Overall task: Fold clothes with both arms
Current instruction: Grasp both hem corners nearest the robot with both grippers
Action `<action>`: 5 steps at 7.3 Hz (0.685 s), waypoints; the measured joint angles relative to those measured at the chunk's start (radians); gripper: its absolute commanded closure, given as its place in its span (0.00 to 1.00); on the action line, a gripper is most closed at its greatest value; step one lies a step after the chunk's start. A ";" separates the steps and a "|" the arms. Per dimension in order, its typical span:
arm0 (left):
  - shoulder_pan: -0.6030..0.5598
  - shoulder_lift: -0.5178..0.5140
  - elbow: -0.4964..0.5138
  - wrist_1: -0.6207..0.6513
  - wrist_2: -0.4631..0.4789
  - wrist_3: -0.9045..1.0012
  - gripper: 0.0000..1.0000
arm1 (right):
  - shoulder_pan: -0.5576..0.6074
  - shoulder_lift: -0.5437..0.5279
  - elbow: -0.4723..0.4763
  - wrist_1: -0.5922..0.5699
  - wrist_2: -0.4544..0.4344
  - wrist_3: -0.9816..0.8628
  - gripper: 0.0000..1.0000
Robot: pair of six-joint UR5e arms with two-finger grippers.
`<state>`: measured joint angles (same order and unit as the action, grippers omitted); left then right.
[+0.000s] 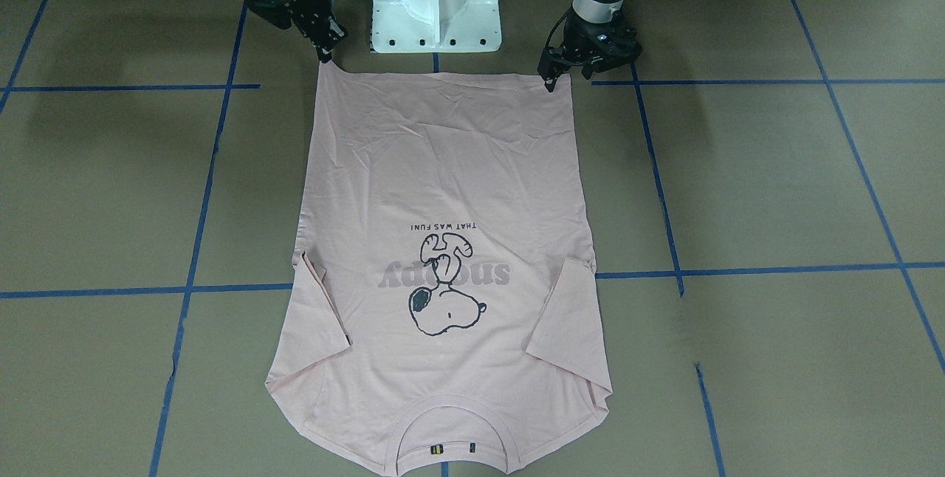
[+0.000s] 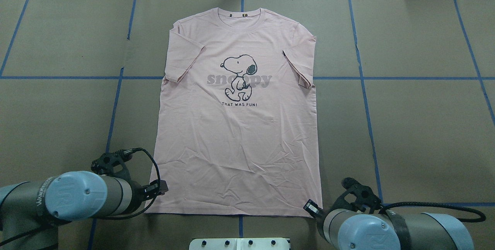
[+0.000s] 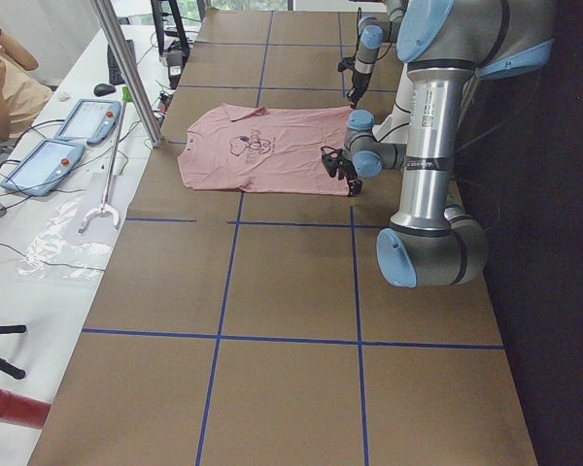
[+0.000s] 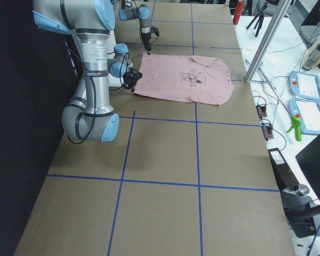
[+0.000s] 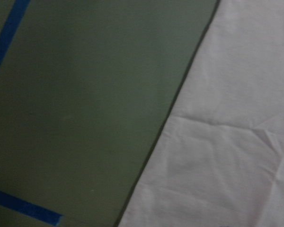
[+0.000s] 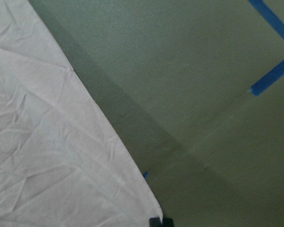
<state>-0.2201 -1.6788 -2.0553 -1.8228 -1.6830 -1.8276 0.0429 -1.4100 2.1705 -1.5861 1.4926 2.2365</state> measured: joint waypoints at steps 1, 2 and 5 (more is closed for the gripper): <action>0.002 0.004 0.002 0.000 0.000 -0.001 0.17 | 0.000 0.000 0.000 0.000 0.000 0.000 1.00; 0.004 0.010 0.004 0.000 0.000 -0.001 0.23 | 0.000 0.000 0.000 0.000 -0.001 0.000 1.00; 0.018 0.016 0.006 0.000 0.000 -0.001 0.34 | 0.000 -0.001 0.001 -0.001 -0.001 0.001 1.00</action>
<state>-0.2023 -1.6633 -2.0495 -1.8224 -1.6832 -1.8285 0.0429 -1.4111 2.1716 -1.5870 1.4912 2.2375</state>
